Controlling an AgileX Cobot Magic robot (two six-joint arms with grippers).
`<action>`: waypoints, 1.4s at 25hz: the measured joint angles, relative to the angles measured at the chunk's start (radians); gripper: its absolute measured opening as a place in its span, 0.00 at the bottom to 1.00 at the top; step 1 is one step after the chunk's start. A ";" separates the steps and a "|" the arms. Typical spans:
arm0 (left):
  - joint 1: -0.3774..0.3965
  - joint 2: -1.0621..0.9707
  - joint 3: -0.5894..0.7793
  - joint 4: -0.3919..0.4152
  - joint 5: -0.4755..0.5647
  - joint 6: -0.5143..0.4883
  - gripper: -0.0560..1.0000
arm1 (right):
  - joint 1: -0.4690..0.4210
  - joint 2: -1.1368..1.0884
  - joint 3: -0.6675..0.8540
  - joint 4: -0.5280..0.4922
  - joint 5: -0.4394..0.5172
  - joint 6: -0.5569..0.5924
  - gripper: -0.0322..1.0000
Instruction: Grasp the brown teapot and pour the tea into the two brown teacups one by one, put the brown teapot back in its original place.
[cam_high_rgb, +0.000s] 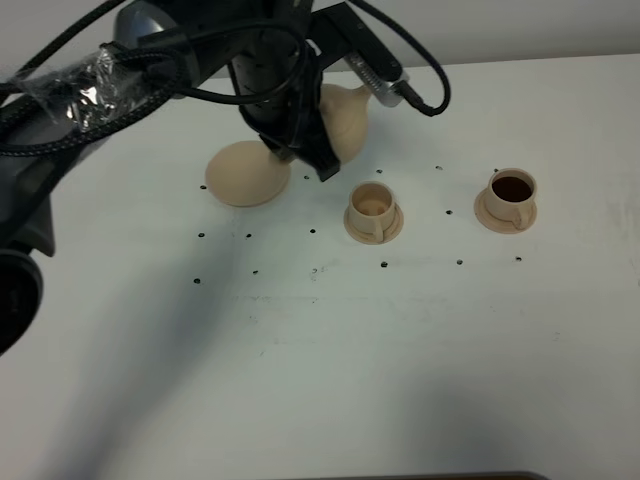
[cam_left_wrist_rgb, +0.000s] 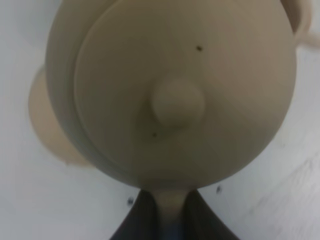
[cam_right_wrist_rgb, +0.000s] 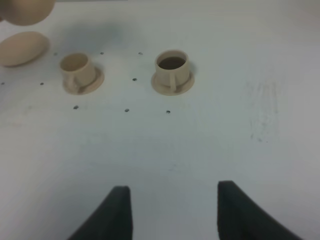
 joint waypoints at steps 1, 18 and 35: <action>0.014 -0.012 0.035 0.002 0.000 0.009 0.17 | 0.000 0.000 0.000 0.000 0.000 0.000 0.43; 0.125 -0.022 0.413 0.195 -0.627 0.297 0.17 | 0.000 0.000 0.000 0.001 -0.001 0.000 0.43; 0.025 0.033 0.428 0.454 -0.772 0.525 0.17 | 0.000 0.000 0.000 0.001 -0.001 0.000 0.43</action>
